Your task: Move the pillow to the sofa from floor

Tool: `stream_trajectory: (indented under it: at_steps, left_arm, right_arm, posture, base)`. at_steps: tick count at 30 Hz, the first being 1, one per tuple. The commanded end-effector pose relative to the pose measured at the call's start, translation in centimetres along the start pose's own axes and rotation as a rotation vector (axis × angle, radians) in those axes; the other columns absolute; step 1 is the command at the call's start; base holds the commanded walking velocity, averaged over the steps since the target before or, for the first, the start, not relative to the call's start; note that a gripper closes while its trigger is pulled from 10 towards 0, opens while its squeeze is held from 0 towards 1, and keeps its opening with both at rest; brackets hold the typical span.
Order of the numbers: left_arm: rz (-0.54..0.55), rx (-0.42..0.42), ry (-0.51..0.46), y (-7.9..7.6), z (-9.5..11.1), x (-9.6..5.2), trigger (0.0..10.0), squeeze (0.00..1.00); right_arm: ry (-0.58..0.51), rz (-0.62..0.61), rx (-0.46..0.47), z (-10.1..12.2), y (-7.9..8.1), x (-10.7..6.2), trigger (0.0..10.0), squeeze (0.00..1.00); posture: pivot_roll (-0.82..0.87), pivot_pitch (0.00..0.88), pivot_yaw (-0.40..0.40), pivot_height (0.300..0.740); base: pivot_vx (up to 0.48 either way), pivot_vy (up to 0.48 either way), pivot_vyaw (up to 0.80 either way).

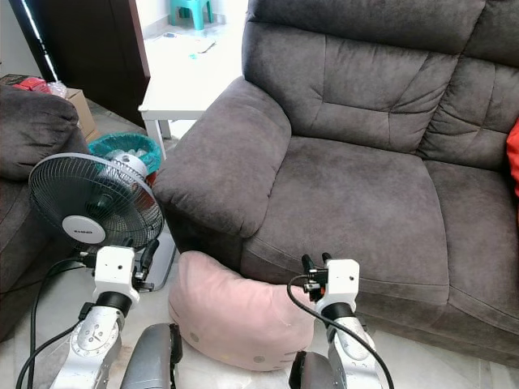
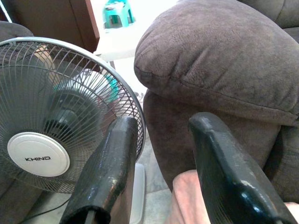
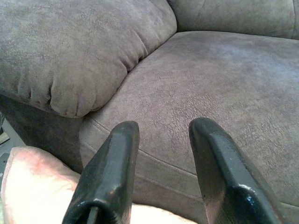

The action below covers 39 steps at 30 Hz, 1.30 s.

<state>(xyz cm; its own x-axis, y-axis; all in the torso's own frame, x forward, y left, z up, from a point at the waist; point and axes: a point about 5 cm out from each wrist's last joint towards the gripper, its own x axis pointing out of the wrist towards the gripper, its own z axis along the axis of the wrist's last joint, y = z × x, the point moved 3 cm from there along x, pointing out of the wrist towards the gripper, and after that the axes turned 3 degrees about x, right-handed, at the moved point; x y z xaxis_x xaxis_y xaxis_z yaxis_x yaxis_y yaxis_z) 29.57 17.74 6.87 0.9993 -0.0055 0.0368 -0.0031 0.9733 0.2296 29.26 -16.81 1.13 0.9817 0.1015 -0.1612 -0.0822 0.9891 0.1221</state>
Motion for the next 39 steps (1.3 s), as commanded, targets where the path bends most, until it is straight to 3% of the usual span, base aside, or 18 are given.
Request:
stream_trajectory:
  at_steps: [1,6,20,30,39]
  left_arm:
    - [-0.009,0.023,0.011,-0.18,-0.32,-0.15,10.0,0.00]
    - [-0.008,0.023,0.010,-0.22,-0.30,-0.18,10.0,0.00]
    - [0.003,0.026,0.015,-0.05,-0.35,-0.16,10.0,0.00]
    - [0.007,0.028,0.024,0.08,-0.49,-0.07,10.0,0.00]
    - [0.000,0.026,0.027,0.02,-0.60,-0.06,10.0,0.00]
  right_arm:
    - [0.013,-0.002,-0.007,-0.08,-0.13,0.00,10.0,0.00]
    - [0.009,0.003,-0.012,-0.08,-0.07,-0.03,10.0,0.00]
    - [-0.004,0.012,-0.029,0.14,0.07,-0.07,10.0,0.00]
    - [0.012,0.027,-0.055,-0.23,0.25,-0.05,10.0,0.00]
    - [0.015,0.022,-0.053,-0.29,0.18,-0.01,10.0,0.00]
  posture:
    - [0.13,0.035,-0.088,0.543]
    - [0.13,0.035,-0.088,0.514]
    - [0.13,0.033,-0.088,0.514]
    - [0.13,0.029,-0.087,0.514]
    - [0.13,0.023,-0.086,0.514]
  base:
    - [0.000,0.000,0.00]
    - [0.000,0.000,0.00]
    - [0.000,0.000,0.00]
    - [0.298,0.000,0.44]
    - [0.323,0.000,0.00]
